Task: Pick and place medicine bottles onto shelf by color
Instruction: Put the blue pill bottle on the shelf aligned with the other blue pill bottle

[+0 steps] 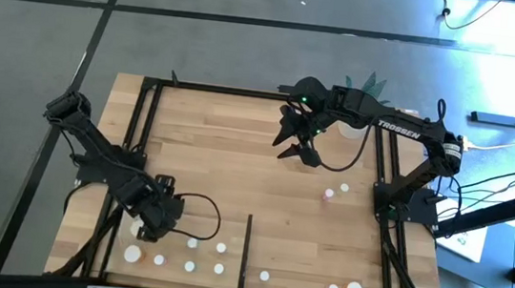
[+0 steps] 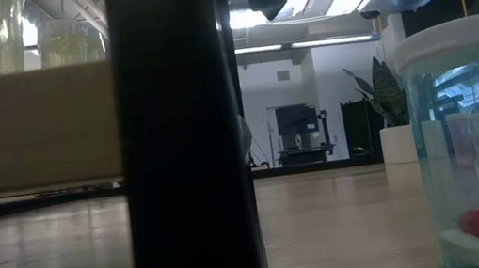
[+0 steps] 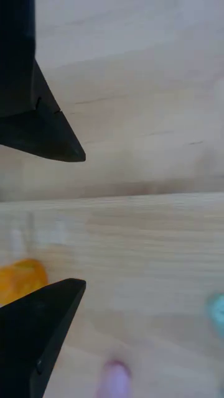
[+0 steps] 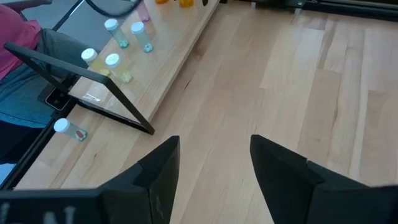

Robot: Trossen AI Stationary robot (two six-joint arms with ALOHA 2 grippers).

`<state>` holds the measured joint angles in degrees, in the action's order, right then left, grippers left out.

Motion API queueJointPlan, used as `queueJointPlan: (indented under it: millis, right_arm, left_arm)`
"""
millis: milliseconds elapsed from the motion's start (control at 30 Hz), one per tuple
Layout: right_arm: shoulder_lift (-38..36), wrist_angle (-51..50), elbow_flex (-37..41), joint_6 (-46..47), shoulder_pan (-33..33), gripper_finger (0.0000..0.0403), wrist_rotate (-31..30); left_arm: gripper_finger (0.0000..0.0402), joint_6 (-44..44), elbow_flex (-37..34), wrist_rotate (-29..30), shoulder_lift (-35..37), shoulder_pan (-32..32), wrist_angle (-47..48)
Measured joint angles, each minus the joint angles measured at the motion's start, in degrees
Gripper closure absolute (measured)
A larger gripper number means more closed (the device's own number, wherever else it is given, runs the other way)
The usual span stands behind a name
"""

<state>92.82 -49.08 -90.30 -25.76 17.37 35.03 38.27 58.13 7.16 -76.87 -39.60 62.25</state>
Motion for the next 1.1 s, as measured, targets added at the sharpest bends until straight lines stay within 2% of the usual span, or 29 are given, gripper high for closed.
queueJointPlan:
  millis: [167, 333, 433, 567, 667, 800, 1000, 1100]
  right_arm:
    - [-1.0, -4.0, 0.0, 0.1, 0.0, 0.0205, -0.1]
    - [-6.0, -8.1, 0.0, 0.1, 0.0, 0.0205, 0.0]
    - [-9.9, -9.7, 0.0, 2.5, -0.4, 0.0205, -4.8]
    - [-14.2, -13.4, 0.0, 8.7, -2.1, 0.0205, -16.5]
    - [-16.2, -17.9, 0.0, 13.1, -3.7, 0.0205, -21.6]
    - [-18.2, -21.5, 1.1, 19.9, -5.7, 0.0205, -21.9]
    - [-22.1, -21.6, 11.1, 26.4, -8.9, 0.0205, -21.9]
    - [-23.5, -18.3, 16.5, 28.8, -11.7, 0.0205, -21.9]
  left_arm:
    - [0.0086, 3.1, 0.0, 5.9, 5.2, 0.0, -1.3]
    - [0.0086, 3.6, 0.0, 13.9, 10.3, 0.3, -1.7]
    - [0.0086, 3.5, 0.0, 18.1, 12.3, 1.7, -1.7]
    - [0.0086, 1.7, 0.0, 21.9, 13.9, 5.9, -1.9]
    - [0.0086, -2.1, 0.0, 22.2, 14.6, 9.6, -2.0]
    - [0.0086, -7.4, 0.0, 21.4, 15.0, 14.3, -3.1]
    - [0.0086, -14.0, 0.0, 18.6, 15.0, 18.6, -3.4]
    - [0.0086, -16.2, 0.0, 18.6, 15.0, 19.7, -3.4]
